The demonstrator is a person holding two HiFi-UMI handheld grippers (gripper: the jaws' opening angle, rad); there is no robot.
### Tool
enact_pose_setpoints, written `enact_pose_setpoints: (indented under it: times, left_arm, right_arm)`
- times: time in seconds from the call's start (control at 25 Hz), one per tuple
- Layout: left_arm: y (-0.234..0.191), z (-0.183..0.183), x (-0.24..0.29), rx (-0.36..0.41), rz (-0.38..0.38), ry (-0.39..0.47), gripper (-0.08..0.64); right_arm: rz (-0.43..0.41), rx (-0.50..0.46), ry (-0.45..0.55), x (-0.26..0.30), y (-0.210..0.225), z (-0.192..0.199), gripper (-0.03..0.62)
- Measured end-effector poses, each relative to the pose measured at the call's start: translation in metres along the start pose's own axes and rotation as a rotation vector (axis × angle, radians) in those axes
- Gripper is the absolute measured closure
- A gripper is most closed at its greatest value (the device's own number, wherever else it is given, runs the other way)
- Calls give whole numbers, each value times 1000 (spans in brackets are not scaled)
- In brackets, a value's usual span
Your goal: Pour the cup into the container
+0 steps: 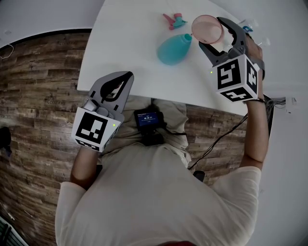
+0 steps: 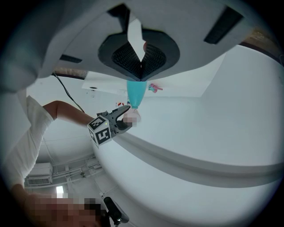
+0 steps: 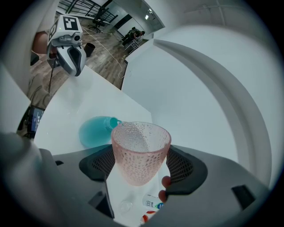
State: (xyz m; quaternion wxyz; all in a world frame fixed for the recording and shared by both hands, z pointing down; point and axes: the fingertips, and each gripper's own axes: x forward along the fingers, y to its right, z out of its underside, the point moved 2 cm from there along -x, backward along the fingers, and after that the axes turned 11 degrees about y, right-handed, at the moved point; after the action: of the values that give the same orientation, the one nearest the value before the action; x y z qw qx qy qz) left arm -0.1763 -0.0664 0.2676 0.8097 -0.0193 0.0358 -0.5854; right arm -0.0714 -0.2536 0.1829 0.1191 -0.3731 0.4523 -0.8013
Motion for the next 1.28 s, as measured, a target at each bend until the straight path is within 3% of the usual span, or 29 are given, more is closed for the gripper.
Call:
enact_pose_setpoints:
  times: [1.28]
  left_arm:
    - [1, 0, 0, 2, 1, -1, 548]
  right_arm:
    - [29, -60, -11, -5, 5, -4, 232]
